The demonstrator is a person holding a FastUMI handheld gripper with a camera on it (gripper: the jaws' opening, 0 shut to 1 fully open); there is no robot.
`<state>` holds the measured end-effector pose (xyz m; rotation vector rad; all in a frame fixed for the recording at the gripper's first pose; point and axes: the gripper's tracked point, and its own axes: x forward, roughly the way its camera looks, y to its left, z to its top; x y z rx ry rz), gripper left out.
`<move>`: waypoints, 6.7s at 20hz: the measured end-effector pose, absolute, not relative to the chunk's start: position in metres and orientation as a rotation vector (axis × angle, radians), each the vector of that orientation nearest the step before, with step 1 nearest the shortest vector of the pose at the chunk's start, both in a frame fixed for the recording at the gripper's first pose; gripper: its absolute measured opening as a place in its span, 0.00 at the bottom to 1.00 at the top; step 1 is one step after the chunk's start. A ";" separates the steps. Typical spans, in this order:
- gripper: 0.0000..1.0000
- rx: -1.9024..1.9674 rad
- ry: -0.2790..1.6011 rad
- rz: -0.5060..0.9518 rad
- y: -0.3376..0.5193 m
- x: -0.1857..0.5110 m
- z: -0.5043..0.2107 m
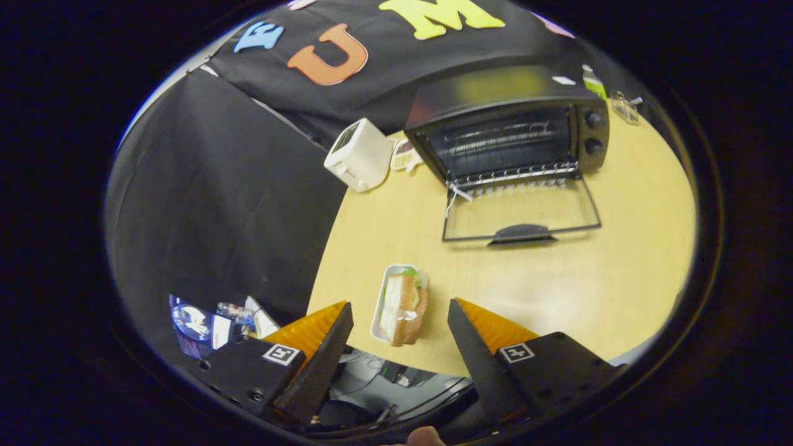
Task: Open the toaster oven, put the food inside, and close the toaster oven door.
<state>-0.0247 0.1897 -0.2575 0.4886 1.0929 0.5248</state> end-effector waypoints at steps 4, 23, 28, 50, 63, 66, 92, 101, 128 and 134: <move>1.00 0.538 1.202 0.548 0.210 -0.025 -0.289; 0.36 0.691 1.385 0.628 0.234 -0.016 -0.306; 0.35 0.776 1.315 0.673 0.227 -0.010 -0.256; 0.35 1.279 0.652 0.246 0.078 0.203 -0.281; 0.54 1.336 0.524 0.117 0.085 0.277 -0.317; 0.85 1.221 0.567 0.121 0.091 0.272 -0.311; 1.00 0.247 0.752 0.158 0.087 0.113 -0.263; 1.00 0.137 0.767 0.131 0.083 0.057 -0.283; 1.00 0.037 0.829 -0.012 0.073 0.105 -0.390; 1.00 0.038 0.745 -0.019 0.069 0.104 -0.344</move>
